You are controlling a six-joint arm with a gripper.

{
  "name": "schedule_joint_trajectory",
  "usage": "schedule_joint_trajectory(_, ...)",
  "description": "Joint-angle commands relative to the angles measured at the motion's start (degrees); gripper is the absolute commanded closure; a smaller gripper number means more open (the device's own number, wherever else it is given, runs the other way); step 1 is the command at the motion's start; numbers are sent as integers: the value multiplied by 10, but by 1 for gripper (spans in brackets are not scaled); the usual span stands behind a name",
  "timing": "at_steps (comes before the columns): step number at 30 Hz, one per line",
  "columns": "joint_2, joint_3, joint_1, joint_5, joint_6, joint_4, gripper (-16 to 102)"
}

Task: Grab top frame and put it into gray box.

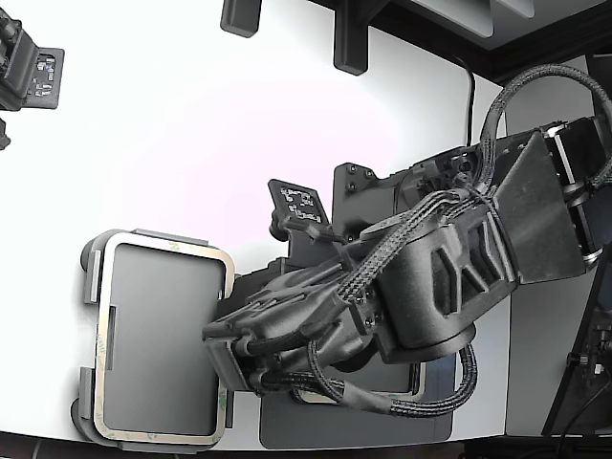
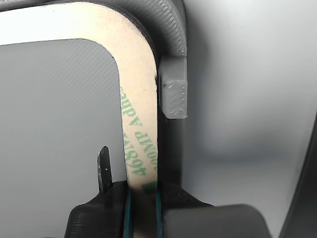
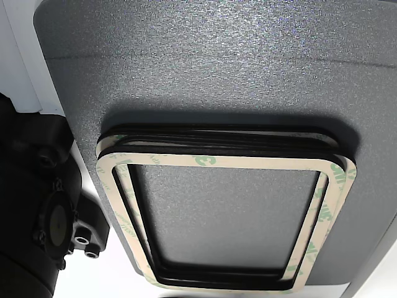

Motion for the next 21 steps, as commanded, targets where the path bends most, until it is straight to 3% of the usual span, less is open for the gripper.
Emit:
schedule_joint_trajectory(1,18,-7,-9,-1,1,-6,98)
schedule_joint_trajectory(21,25,15,-9,5,0,-31,97)
